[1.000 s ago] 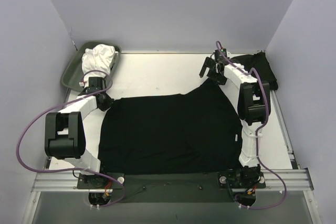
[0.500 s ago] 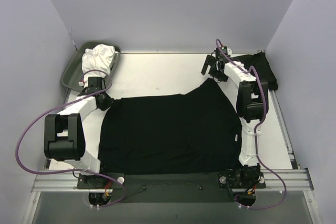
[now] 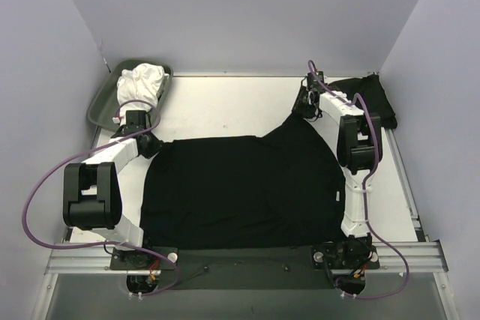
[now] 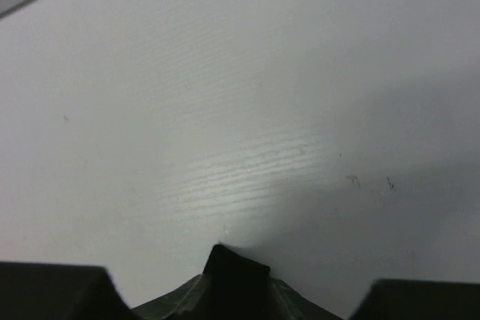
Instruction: Fold and stack the t-shirts
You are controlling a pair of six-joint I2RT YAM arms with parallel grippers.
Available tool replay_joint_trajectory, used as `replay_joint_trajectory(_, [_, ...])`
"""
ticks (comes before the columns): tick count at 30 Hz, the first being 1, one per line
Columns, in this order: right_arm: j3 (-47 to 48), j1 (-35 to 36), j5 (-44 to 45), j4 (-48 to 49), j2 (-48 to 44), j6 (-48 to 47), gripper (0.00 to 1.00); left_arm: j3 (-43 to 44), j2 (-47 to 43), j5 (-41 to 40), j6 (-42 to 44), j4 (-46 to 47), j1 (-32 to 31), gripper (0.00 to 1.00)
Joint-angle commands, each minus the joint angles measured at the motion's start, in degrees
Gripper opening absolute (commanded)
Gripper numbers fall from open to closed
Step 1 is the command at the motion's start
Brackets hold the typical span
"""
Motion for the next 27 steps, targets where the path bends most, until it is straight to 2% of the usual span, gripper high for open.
replay_joint_trajectory(1, [-4.5, 0.1, -2.1, -0.5, -3.7, 2.2, 0.25, -0.4, -1.9, 0.9, -0.6, 2.3, 0.0, 0.00])
replay_joint_trajectory(2, [-5.1, 0.1, -2.4, -0.4, -4.7, 2.3, 0.18, -0.4, -1.9, 1.0, -0.6, 2.3, -0.1, 0.00])
replay_joint_trajectory(4, [-6.8, 0.1, -2.5, -0.3, -5.8, 2.4, 0.11, -0.4, -2.0, 1.1, -0.7, 2.3, 0.0, 0.00])
replay_joint_trajectory(5, [-7.3, 0.1, -2.3, -0.3, -6.8, 2.5, 0.00, -0.5, -2.0, 1.1, -0.7, 2.3, -0.1, 0.00])
replay_joint_trajectory(12, [-9.5, 0.2, -0.4, -0.8, -12.1, 1.5, 0.00, -1.0, -2.3, 1.4, -0.7, 3.0, -0.3, 0.00])
replay_joint_trajectory(15, [-15.6, 0.7, 1.1, 2.7, -18.8, 0.7, 0.00, -1.0, -2.7, 1.5, -0.7, 2.9, -0.4, 0.00])
replay_joint_trajectory(18, [-26.8, 1.5, 2.5, 13.0, -32.1, 0.0, 0.00, -1.2, -3.7, 1.5, -0.8, 2.8, -0.4, 0.00])
replay_joint_trajectory(19, [-32.8, 1.8, 2.7, 14.4, -35.0, 0.1, 0.00, -1.3, -3.9, 1.5, -0.9, 2.7, -0.4, 0.00])
replay_joint_trajectory(21, [-37.6, 2.3, 3.3, 15.9, -42.7, 0.6, 0.00, -1.6, -5.0, 1.3, -1.1, 2.0, -0.4, 0.00])
replay_joint_trajectory(25, [-49.7, 7.1, 7.2, 9.4, -54.4, 1.3, 0.00, -5.3, -11.7, -0.3, -2.7, -0.4, -3.5, 0.00])
replay_joint_trajectory(27, [-53.7, 9.9, 14.4, 4.7, -62.0, 2.3, 0.00, -8.0, -15.6, -0.1, -2.9, -0.5, -4.3, 0.00])
